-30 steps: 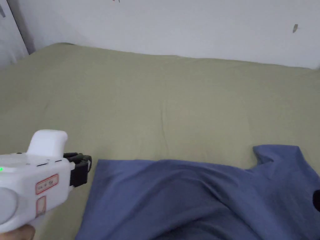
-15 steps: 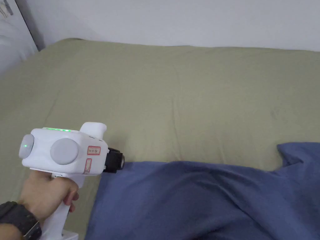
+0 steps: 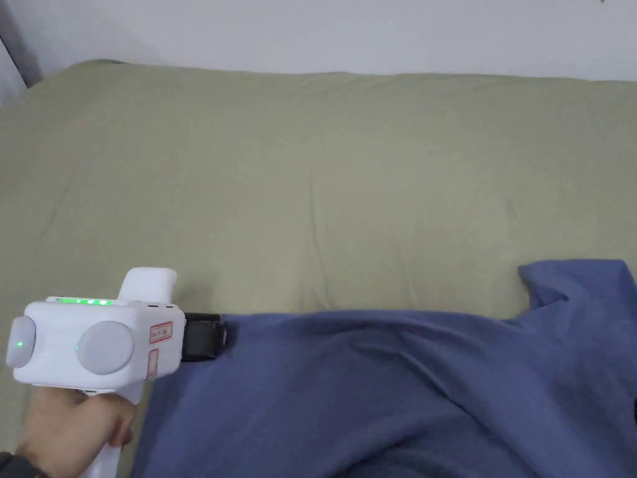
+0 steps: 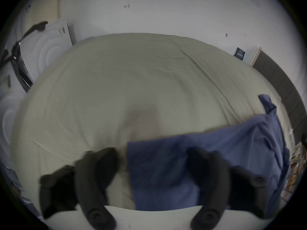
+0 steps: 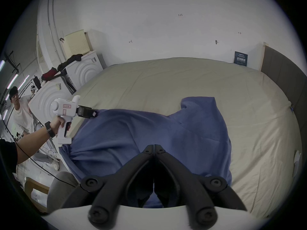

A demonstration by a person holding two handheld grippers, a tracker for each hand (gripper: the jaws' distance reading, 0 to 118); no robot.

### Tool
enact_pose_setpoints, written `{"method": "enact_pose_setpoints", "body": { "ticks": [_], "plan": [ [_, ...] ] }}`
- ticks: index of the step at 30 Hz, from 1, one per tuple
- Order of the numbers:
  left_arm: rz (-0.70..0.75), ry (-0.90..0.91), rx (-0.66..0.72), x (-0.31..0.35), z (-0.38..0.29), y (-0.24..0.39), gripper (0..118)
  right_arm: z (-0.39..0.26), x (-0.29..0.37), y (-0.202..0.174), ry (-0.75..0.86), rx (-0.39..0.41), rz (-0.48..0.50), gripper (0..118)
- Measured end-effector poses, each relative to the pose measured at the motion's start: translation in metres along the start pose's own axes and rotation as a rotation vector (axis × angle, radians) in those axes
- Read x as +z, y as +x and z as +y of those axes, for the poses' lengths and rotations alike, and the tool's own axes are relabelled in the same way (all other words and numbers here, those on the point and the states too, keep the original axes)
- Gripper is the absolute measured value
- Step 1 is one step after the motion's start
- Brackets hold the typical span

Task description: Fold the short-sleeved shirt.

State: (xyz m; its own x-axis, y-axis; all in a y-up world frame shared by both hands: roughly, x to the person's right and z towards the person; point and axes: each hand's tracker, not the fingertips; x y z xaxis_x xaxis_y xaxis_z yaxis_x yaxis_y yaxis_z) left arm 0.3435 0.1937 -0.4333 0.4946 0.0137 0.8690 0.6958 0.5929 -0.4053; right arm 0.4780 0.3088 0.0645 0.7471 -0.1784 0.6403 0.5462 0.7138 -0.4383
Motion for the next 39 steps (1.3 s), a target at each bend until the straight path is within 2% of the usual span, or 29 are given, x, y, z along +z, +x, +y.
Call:
{"method": "enact_pose_setpoints", "body": {
  "ticks": [1,3,4,9,16,18,19,20,21,23,24,26,27,30,35,36,37,38,39],
  "plan": [
    [-0.025,0.028,-0.017,0.008,-0.001,-0.001,0,-0.001,-0.001,0.002,0.002,0.003,-0.008,0],
    [-0.193,0.065,0.036,0.014,-0.001,-0.004,0,-0.001,-0.004,0.007,0.003,-0.015,-0.010,0],
    [-0.195,0.065,0.070,0.019,-0.001,-0.003,0,-0.001,-0.006,0.011,0.002,-0.039,-0.003,0],
    [-0.236,0.076,0.031,0.043,-0.001,0.009,0,-0.001,-0.016,0.033,0.010,-0.082,-0.055,0],
    [-0.283,0.116,0.048,0.069,0.003,0.002,0,0.021,-0.044,0.089,-0.036,-0.057,-0.172,0],
    [-0.282,0.116,0.034,0.070,0.002,0.001,0,0.031,-0.057,0.104,-0.059,-0.055,-0.169,0],
    [-0.273,0.121,0.026,0.071,0.001,0.002,0,0.037,-0.066,0.112,-0.091,-0.028,-0.145,2],
    [-0.272,0.119,0.025,0.070,0.001,0.002,0,0.044,-0.075,0.120,-0.118,-0.027,-0.135,11],
    [-0.275,0.113,0.027,0.070,0.000,0.003,0,0.048,-0.083,0.128,-0.108,-0.040,-0.138,35],
    [-0.281,0.112,0.028,0.068,-0.001,0.005,0,0.055,-0.101,0.148,-0.170,-0.130,-0.085,78],
    [-0.272,0.114,0.025,0.067,-0.001,0.008,0,0.056,-0.110,0.157,-0.172,-0.166,-0.089,85],
    [-0.270,0.116,0.015,0.065,-0.002,0.010,0,0.056,-0.124,0.172,-0.198,-0.239,-0.120,85],
    [-0.265,0.117,0.006,0.065,-0.002,0.012,0,0.057,-0.129,0.176,-0.192,-0.254,-0.146,85],
    [-0.231,0.132,-0.049,0.066,-0.004,0.018,0,0.057,-0.141,0.179,-0.193,-0.262,-0.131,85],
    [-0.194,0.137,-0.060,0.064,-0.004,0.018,0,0.054,-0.156,0.161,-0.283,-0.187,-0.145,85],
    [-0.203,0.132,-0.060,0.063,-0.004,0.017,0,0.053,-0.157,0.156,-0.299,-0.170,-0.180,83],
    [-0.200,0.133,-0.055,0.063,-0.005,0.017,0,0.054,-0.157,0.153,-0.288,-0.156,-0.221,76],
    [-0.195,0.134,-0.052,0.063,-0.005,0.016,0,0.055,-0.155,0.151,-0.290,-0.150,-0.266,57],
    [-0.199,0.128,-0.044,0.061,-0.005,0.015,0,0.055,-0.151,0.153,-0.276,-0.155,-0.289,15]
  ]
}}
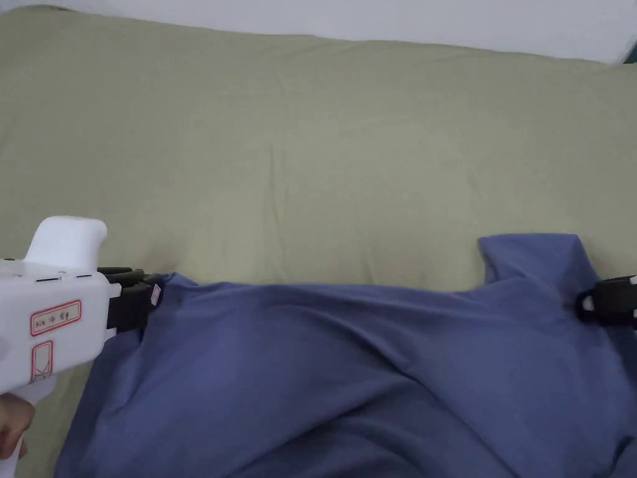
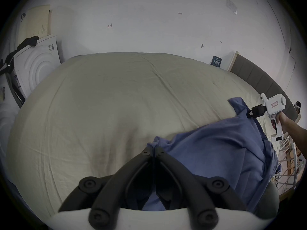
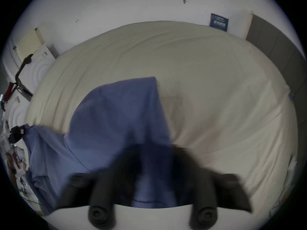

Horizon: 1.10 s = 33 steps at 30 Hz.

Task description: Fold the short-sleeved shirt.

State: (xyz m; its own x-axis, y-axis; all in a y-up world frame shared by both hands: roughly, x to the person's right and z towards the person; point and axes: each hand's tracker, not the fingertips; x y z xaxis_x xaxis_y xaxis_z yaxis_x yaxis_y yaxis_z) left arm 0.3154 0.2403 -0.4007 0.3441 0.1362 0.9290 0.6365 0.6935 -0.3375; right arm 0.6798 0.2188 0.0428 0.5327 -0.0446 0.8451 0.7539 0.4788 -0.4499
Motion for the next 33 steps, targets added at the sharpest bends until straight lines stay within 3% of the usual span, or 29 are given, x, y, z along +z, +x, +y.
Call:
{"method": "enact_pose_setpoints", "body": {
  "ticks": [1,2,5,6,11,24,33],
  "plan": [
    [0.000,0.009,0.008,0.001,-0.001,-0.001,0,-0.001,0.006,0.007,0.031,-0.046,0.108,0],
    [-0.004,0.008,0.009,0.001,0.000,-0.001,0,-0.003,0.015,0.009,0.074,-0.104,0.178,0],
    [-0.006,0.010,0.012,0.001,0.000,-0.002,0,-0.007,0.037,-0.002,0.135,-0.012,0.136,0],
    [-0.001,0.016,0.008,0.002,0.000,-0.001,0,-0.009,0.044,-0.003,0.154,0.000,0.177,0],
    [-0.016,0.032,0.023,0.010,0.003,-0.001,0,-0.017,0.079,-0.006,0.271,-0.004,0.251,0],
    [-0.068,0.061,-0.037,0.064,0.002,-0.005,0,-0.058,0.154,-0.001,0.373,0.041,0.279,0],
    [-0.084,0.065,-0.065,0.102,-0.018,-0.011,0,-0.096,0.178,0.016,0.374,-0.013,0.266,0]
  ]
}}
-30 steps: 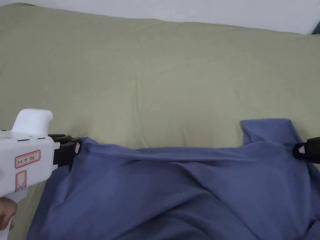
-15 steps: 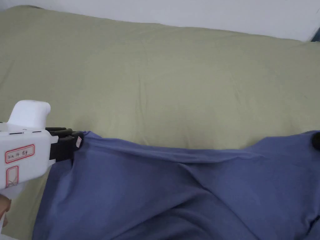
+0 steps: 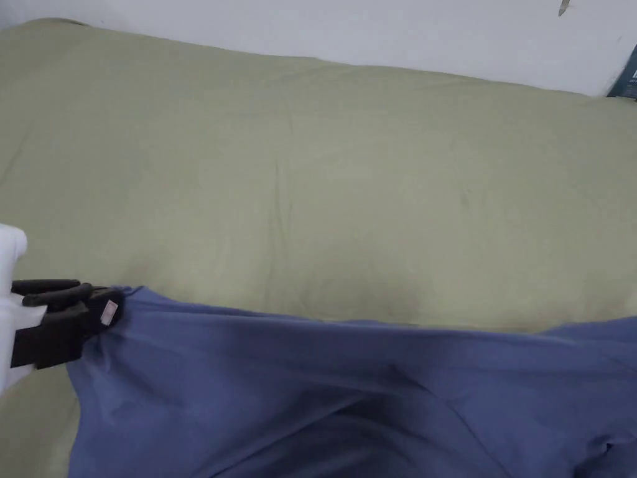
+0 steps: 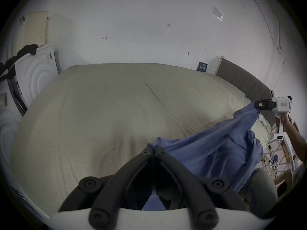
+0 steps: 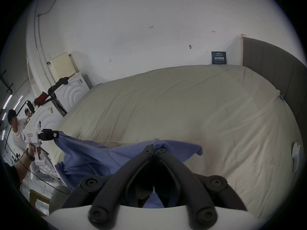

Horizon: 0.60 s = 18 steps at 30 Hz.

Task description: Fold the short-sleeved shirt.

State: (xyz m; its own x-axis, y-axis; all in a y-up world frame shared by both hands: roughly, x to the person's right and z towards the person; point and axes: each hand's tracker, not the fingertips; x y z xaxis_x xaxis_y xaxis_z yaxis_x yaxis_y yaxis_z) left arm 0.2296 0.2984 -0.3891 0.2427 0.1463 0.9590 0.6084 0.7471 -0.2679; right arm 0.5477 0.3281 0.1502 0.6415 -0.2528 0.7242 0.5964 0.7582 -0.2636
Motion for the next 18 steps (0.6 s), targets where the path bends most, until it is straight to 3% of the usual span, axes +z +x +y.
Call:
{"method": "enact_pose_setpoints", "body": {
  "ticks": [9,13,18],
  "plan": [
    [-0.040,-0.020,-0.016,0.055,-0.026,0.012,0,-0.021,0.060,-0.019,0.004,-0.015,0.026,0],
    [-0.049,-0.104,-0.043,0.074,-0.053,0.013,0,-0.046,0.083,-0.026,-0.076,-0.002,-0.003,0],
    [-0.049,-0.159,-0.040,0.095,-0.083,0.015,0,-0.082,0.102,-0.032,-0.181,-0.049,-0.051,0]
  ]
}}
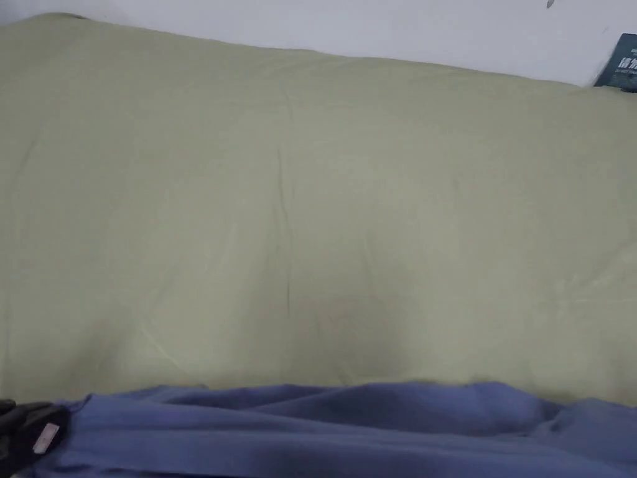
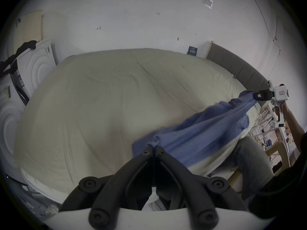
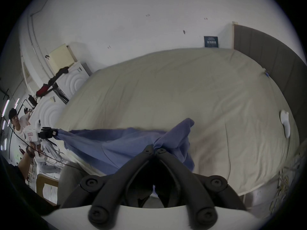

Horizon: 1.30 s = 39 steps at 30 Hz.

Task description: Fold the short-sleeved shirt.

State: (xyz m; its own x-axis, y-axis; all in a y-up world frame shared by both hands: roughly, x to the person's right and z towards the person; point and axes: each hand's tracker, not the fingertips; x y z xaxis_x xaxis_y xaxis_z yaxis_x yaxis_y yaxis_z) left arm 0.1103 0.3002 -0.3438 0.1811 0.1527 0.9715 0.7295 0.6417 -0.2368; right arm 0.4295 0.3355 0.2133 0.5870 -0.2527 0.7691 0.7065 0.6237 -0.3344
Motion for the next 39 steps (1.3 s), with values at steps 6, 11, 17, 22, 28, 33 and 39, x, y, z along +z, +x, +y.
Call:
{"method": "enact_pose_setpoints", "body": {
  "ticks": [6,11,17,22,28,33,39],
  "plan": [
    [-0.025,-0.126,-0.019,-0.008,-0.022,0.002,0,-0.028,-0.015,-0.009,-0.210,0.077,-0.132,0],
    [0.001,-0.190,-0.052,-0.018,-0.032,0.010,9,-0.035,-0.026,-0.020,-0.293,0.118,-0.200,3],
    [0.026,-0.038,0.074,0.015,-0.030,0.002,102,-0.028,0.012,-0.029,-0.160,0.140,-0.289,69],
    [0.014,0.178,0.214,0.039,-0.018,-0.001,101,-0.015,0.048,-0.059,0.066,0.149,-0.149,68],
    [0.032,0.176,0.214,0.021,-0.019,0.006,0,-0.026,0.034,-0.112,0.177,0.115,0.014,0],
    [0.007,0.136,0.278,0.010,-0.031,-0.015,0,-0.040,0.005,-0.145,0.119,0.139,0.142,0],
    [-0.010,0.113,0.362,0.017,-0.049,-0.042,0,-0.047,-0.008,-0.163,0.094,0.165,0.180,0]
  ]
}}
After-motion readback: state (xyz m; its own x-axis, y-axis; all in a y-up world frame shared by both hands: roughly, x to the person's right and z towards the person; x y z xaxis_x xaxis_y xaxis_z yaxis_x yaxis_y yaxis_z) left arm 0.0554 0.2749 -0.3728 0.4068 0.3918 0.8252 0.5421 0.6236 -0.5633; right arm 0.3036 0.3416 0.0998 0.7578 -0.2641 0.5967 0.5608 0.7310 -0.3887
